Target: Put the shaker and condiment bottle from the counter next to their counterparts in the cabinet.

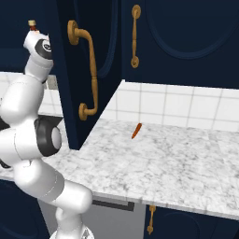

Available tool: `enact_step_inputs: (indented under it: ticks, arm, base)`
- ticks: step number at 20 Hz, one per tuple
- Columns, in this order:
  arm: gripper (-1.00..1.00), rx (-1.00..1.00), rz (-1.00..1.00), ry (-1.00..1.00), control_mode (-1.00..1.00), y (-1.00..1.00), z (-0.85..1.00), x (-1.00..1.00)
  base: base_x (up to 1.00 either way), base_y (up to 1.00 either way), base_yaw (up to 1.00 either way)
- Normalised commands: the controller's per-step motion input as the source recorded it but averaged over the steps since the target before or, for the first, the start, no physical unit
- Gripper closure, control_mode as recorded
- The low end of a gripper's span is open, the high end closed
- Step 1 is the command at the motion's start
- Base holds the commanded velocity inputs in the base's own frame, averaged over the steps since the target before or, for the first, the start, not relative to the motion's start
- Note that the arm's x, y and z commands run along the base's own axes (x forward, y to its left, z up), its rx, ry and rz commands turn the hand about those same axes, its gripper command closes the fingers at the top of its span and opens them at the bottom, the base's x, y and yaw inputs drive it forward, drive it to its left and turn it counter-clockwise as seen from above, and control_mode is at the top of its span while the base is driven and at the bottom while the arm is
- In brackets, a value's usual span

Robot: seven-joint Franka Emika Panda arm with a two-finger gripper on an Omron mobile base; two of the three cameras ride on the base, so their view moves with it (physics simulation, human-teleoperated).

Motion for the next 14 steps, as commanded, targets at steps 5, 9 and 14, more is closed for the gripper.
enact_step_inputs:
  ticks: [5,9,14]
  arm:
    - [1.0,0.0,0.0,0.0,-1.0,-0.14,-0.15,0.15]
    - [1.0,0.0,0.0,0.0,-1.0,-0.13,-0.19,0.2]
    - [-1.0,0.0,0.0,0.0,-1.0,-0.16,-0.31,0.15]
  base:
    - [0.0,0.0,0.0]
    - [0.0,0.0,0.0]
    - [0.0,0.0,0.0]
